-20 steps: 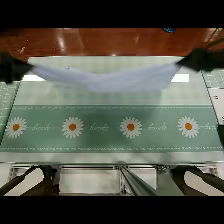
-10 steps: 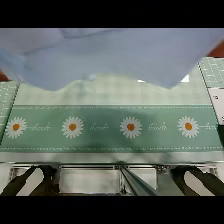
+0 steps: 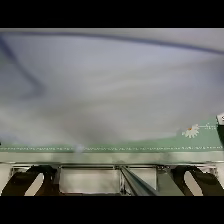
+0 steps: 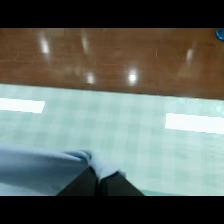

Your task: Fold the shirts.

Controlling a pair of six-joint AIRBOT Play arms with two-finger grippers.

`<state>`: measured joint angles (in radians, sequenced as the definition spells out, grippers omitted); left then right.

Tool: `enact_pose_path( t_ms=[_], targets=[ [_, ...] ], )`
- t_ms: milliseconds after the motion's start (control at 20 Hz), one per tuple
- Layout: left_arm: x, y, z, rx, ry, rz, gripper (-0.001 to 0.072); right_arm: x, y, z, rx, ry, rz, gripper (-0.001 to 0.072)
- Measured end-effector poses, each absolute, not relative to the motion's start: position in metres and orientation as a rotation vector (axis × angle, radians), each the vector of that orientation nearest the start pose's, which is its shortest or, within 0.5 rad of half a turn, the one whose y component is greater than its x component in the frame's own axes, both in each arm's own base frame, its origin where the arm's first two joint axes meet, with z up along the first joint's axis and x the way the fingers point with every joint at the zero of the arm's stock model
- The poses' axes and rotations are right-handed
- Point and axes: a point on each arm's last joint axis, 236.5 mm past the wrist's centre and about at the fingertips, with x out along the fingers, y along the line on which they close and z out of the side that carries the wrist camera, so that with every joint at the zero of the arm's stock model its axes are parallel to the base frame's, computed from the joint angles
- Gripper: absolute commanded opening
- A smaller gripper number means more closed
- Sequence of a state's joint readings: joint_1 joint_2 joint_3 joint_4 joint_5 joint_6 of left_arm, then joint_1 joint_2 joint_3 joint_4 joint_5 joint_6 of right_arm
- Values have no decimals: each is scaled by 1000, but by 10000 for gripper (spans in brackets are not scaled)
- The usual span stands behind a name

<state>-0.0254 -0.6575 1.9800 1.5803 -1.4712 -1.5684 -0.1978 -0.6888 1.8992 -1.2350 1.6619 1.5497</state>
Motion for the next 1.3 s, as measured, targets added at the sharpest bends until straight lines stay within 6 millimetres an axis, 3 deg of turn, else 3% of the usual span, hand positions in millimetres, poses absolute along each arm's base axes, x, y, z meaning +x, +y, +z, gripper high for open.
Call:
enact_pose_path(
  t_ms=[100, 250, 350, 500, 700, 1000, 1100, 1300],
  targets=[
    [164, 6, 472, 8, 177, 3, 15, 180, 40, 402, 76, 470, 134, 22],
    [182, 12, 444, -11, 282, 32, 15, 184, 39, 382, 98, 548, 134, 22],
    [207, 12, 412, -16, 390, 50, 15, 194, 39, 355, 128, 636, 142, 22],
    [256, 8, 342, -6, 601, 73, 15, 223, 36, 305, 188, 758, 147, 22],
    [339, -3, 252, 3, 775, 86, 15, 283, 26, 223, 254, 901, 143, 21],
    [466, -29, 135, -74, 887, 66, 15, 396, 16, 112, 342, 1041, 178, 22],
    [497, -31, 96, -126, 929, 77, 15, 433, 15, 83, 379, 1063, 192, 21],
    [542, -32, 42, -298, 985, 93, 15, 494, 8, 47, 428, 1074, 197, 22]
  ],
)
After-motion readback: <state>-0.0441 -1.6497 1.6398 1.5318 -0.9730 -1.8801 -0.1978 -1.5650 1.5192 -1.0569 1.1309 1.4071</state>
